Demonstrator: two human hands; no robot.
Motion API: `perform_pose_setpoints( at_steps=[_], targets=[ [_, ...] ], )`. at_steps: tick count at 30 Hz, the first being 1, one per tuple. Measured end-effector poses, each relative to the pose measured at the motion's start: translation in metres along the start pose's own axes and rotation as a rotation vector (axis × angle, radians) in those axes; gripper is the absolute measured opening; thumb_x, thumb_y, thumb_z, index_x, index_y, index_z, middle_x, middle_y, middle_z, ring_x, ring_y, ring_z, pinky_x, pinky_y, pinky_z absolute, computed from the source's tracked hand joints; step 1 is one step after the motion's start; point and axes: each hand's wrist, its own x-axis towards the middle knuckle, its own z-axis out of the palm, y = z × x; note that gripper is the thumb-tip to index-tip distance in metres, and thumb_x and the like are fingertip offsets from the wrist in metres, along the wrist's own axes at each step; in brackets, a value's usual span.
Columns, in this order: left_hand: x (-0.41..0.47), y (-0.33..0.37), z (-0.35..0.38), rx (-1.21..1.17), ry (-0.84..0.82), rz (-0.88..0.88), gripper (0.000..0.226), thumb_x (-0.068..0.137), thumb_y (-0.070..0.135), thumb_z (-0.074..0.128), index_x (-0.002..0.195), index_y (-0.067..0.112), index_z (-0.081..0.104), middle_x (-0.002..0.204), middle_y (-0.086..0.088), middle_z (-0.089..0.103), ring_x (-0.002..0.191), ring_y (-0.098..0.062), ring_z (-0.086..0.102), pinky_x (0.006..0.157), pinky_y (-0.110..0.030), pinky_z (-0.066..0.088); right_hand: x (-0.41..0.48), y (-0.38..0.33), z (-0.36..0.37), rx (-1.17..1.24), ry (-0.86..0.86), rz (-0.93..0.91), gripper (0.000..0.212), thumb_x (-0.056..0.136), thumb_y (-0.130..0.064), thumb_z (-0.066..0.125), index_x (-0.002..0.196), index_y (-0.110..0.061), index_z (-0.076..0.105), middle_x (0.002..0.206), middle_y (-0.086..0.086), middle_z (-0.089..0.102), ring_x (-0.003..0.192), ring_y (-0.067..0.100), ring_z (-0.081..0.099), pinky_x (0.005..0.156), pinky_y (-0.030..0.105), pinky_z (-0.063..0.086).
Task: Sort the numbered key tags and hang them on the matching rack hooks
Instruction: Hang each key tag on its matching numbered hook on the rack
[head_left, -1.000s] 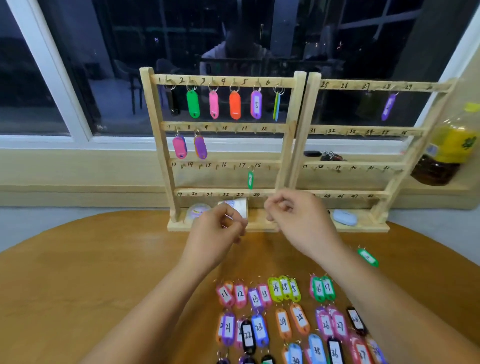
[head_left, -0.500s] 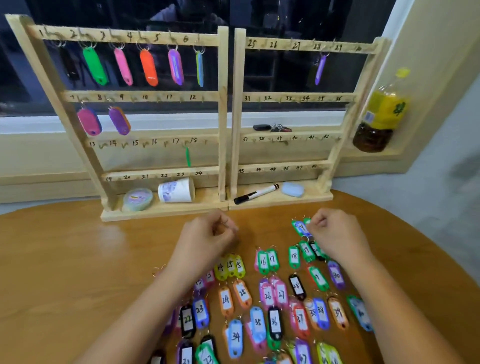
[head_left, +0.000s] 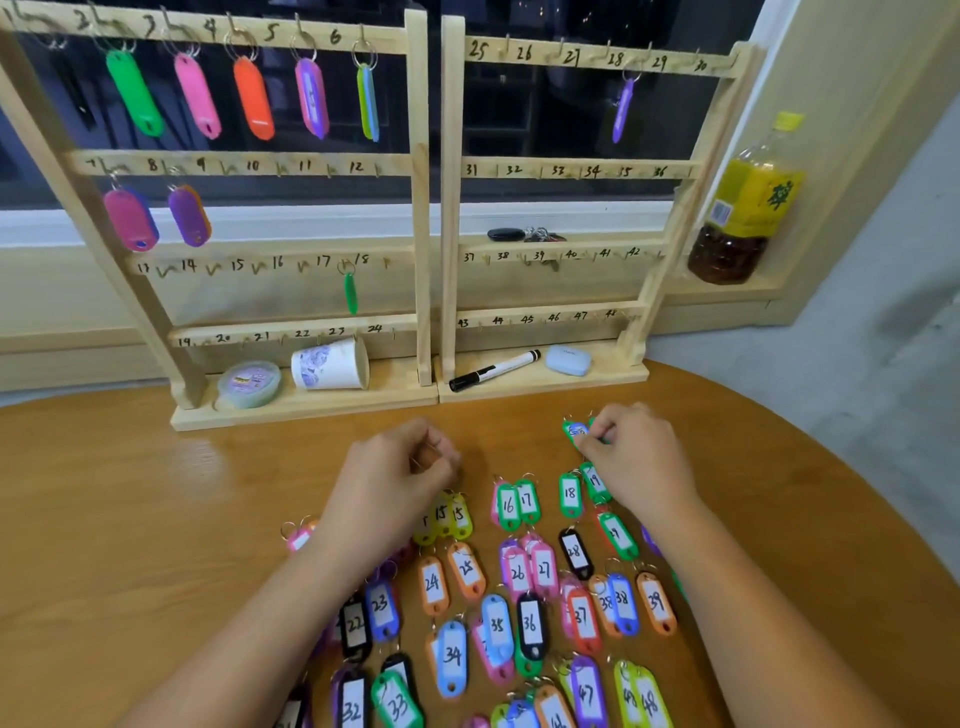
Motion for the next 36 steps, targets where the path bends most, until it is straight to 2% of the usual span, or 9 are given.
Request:
perform_pose_setpoints(
  at_steps=[8,12,16,18,22,25,30,34,36],
  targets=[
    [0.0,-0.001,0.002,0.02,0.003,0.024,0.01,0.099,0.032,0.072,0.09,0.035,0.069,0.081,0.015,0.076,0.077,-0.003,0.072,0.071,-0.027,0.062,-0.003,-0.009,0.003,-0.008,-0.007,-0.077,0.021,0.091,-0.046,0.078,0.082,-0.034,0.064,0.091,-0.012,0.06,0.095,0.015,0.059,0.089,0.043,0.052],
    [0.0,0.0,0.001,0.013,0.012,0.027,0.011,0.099,0.032,0.072,0.089,0.034,0.069,0.08,0.014,0.075,0.076,-0.003,0.071,0.068,-0.024,0.06,0.002,-0.011,0.004,0.033,-0.048,-0.016,0.019,0.09,-0.037,0.083,0.091,-0.029,0.066,0.089,-0.011,0.067,0.088,0.014,0.066,0.08,0.039,0.057],
    [0.001,0.0,0.0,0.019,0.009,0.027,0.011,0.098,0.031,0.072,0.088,0.035,0.069,0.08,0.015,0.075,0.077,-0.001,0.07,0.068,-0.019,0.056,0.006,-0.012,0.003,0.165,-0.166,0.059,0.027,0.087,-0.03,0.088,0.104,-0.023,0.069,0.092,-0.01,0.067,0.086,0.007,0.064,0.068,0.027,0.049],
    [0.001,0.001,0.0,0.019,0.011,0.025,0.012,0.098,0.03,0.072,0.088,0.035,0.069,0.079,0.014,0.075,0.076,0.0,0.07,0.065,-0.015,0.054,0.008,-0.013,0.003,0.18,-0.192,0.072,0.026,0.086,-0.03,0.088,0.104,-0.023,0.07,0.091,-0.01,0.067,0.085,0.006,0.064,0.068,0.027,0.049],
    [0.001,0.002,0.0,0.012,0.009,0.021,0.011,0.099,0.03,0.071,0.089,0.035,0.069,0.079,0.014,0.074,0.076,-0.001,0.07,0.065,-0.015,0.053,0.01,-0.014,0.005,0.14,-0.208,0.081,0.02,0.085,-0.034,0.088,0.09,-0.034,0.069,0.086,-0.013,0.067,0.091,0.013,0.067,0.095,0.049,0.053],
    [0.001,0.002,-0.001,0.01,0.007,0.013,0.01,0.098,0.031,0.071,0.089,0.035,0.069,0.079,0.014,0.075,0.076,-0.001,0.07,0.064,-0.015,0.052,0.01,-0.017,0.004,0.111,-0.178,0.06,0.018,0.085,-0.036,0.088,0.087,-0.036,0.07,0.087,-0.017,0.071,0.097,0.012,0.066,0.101,0.045,0.043],
    [0.001,0.003,-0.001,-0.011,0.004,-0.001,0.009,0.098,0.032,0.073,0.09,0.034,0.07,0.079,0.012,0.075,0.075,-0.002,0.07,0.063,-0.014,0.051,0.006,-0.019,0.002,0.158,-0.148,0.043,0.021,0.081,-0.032,0.092,0.082,-0.034,0.071,0.081,-0.018,0.073,0.087,0.006,0.068,0.094,0.043,0.048],
    [0.002,0.003,-0.003,-0.105,-0.003,-0.033,0.005,0.097,0.03,0.074,0.093,0.032,0.072,0.082,0.01,0.077,0.079,-0.004,0.072,0.071,-0.022,0.059,0.003,-0.027,-0.004,0.351,-0.174,0.056,0.02,0.081,-0.021,0.093,0.083,-0.026,0.074,0.074,-0.01,0.073,0.076,0.008,0.07,0.065,0.028,0.047],
    [0.002,0.005,-0.004,-0.209,-0.008,-0.08,0.002,0.097,0.029,0.075,0.096,0.029,0.073,0.084,0.007,0.079,0.08,-0.006,0.075,0.077,-0.029,0.062,-0.001,-0.035,-0.008,0.524,-0.199,0.08,0.02,0.08,-0.02,0.093,0.086,-0.024,0.075,0.076,-0.007,0.076,0.077,0.012,0.072,0.069,0.028,0.049]
  ],
)
